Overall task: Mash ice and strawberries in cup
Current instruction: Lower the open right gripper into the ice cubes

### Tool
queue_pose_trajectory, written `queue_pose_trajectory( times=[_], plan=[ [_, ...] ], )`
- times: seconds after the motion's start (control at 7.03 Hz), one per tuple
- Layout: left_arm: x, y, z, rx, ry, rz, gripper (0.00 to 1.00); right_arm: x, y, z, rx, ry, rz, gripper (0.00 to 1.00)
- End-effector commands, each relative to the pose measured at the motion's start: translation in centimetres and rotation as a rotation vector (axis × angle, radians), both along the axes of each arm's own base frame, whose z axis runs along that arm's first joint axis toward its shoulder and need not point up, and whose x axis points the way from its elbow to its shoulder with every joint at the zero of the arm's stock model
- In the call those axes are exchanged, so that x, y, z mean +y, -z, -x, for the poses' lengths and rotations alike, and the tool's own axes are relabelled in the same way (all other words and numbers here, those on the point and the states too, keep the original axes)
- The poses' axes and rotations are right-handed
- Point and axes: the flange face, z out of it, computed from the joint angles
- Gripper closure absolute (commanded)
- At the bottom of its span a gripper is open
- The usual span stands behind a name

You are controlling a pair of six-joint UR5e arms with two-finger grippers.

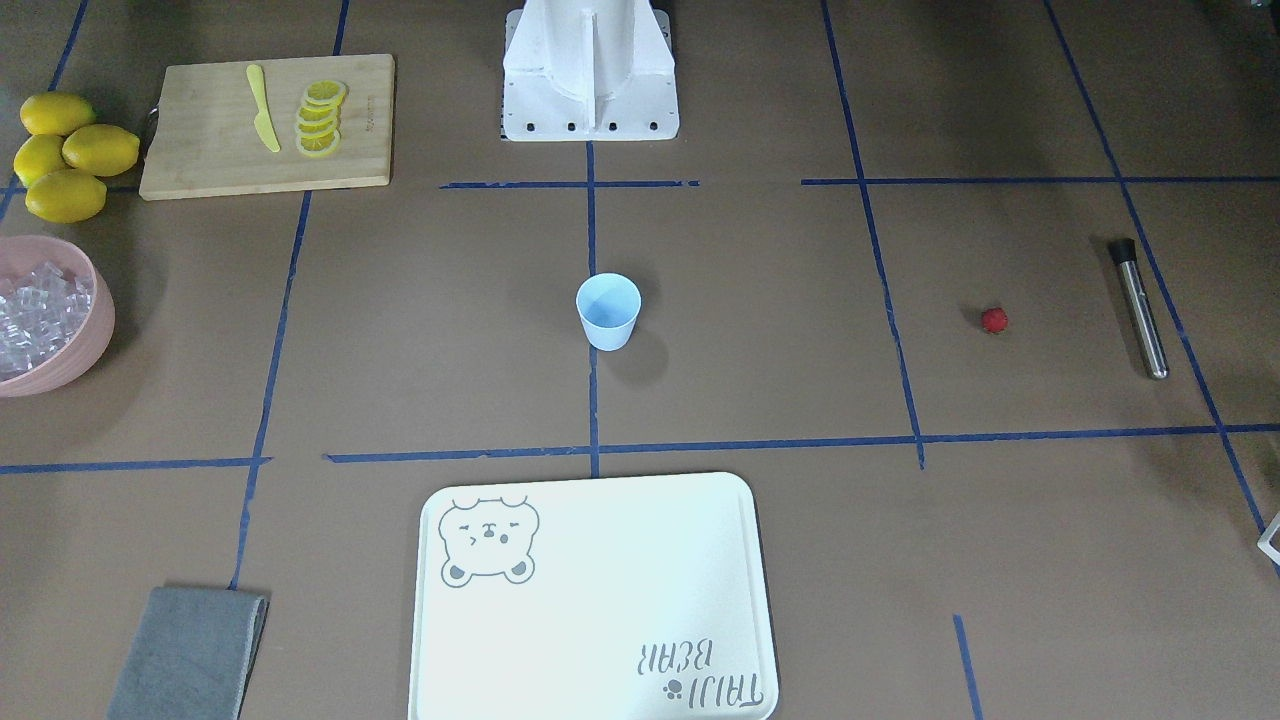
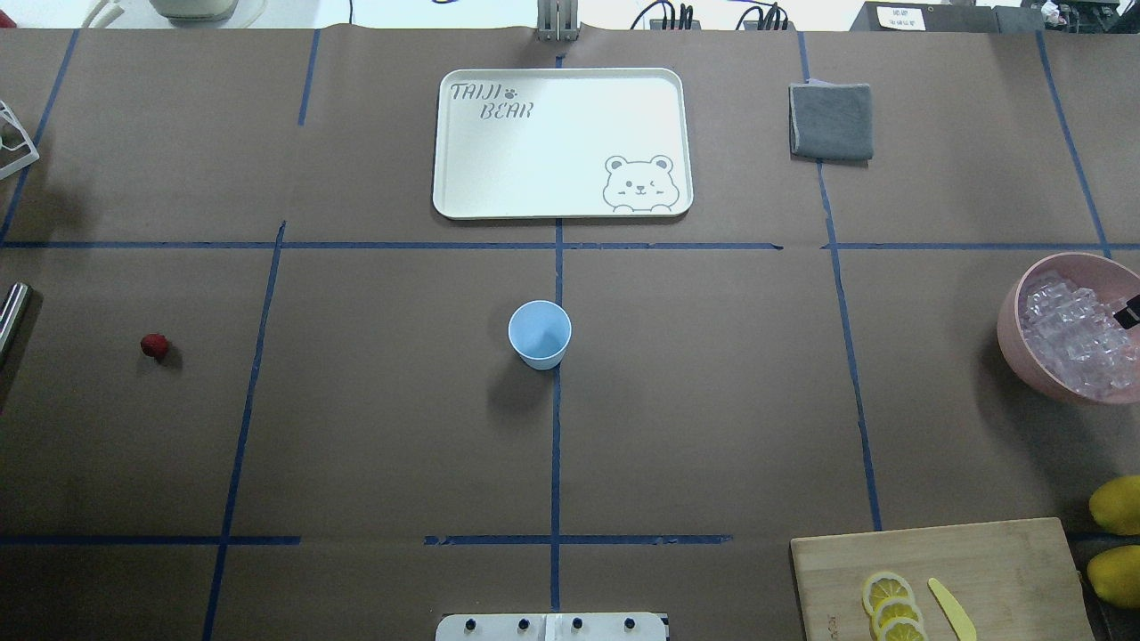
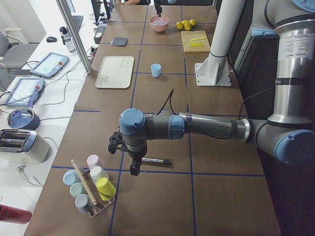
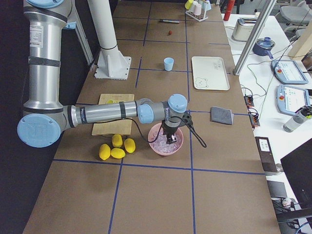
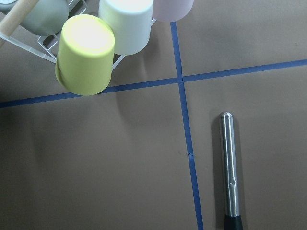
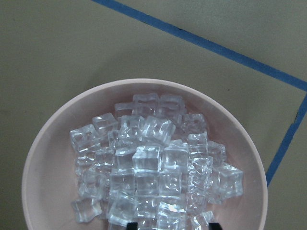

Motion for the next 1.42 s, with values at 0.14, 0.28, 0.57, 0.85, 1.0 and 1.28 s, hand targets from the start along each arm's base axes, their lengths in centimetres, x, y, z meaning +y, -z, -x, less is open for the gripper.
queue_pose_trajectory(
  times=[0.14,0.28,0.57,0.85,1.0,1.28],
  plan=[
    [0.0,0.1,0.0,0.001,0.0,-0.003,0.0,0.4,-0.9,1.4,0.021,0.032,0.007,0.43],
    [0.0,0.1,0.0,-0.001,0.0,-0.003,0.0,0.5,-1.0,1.6,0.022,0.038,0.007,0.45],
    [-0.1,0.2,0.0,-0.001,0.0,-0.005,0.0,1.0,-2.0,1.4,0.038,0.044,0.017,0.5],
    [-0.1,0.2,0.0,0.001,0.0,-0.005,0.0,1.3,-2.3,2.2,0.043,0.058,0.026,0.49],
    [-0.1,0.2,0.1,0.001,0.002,-0.006,0.0,1.3,-2.7,2.4,0.048,0.062,0.03,0.49],
    [0.0,0.4,0.2,-0.001,0.005,-0.009,0.0,1.4,-3.0,2.8,0.051,0.07,0.038,0.49]
  ],
)
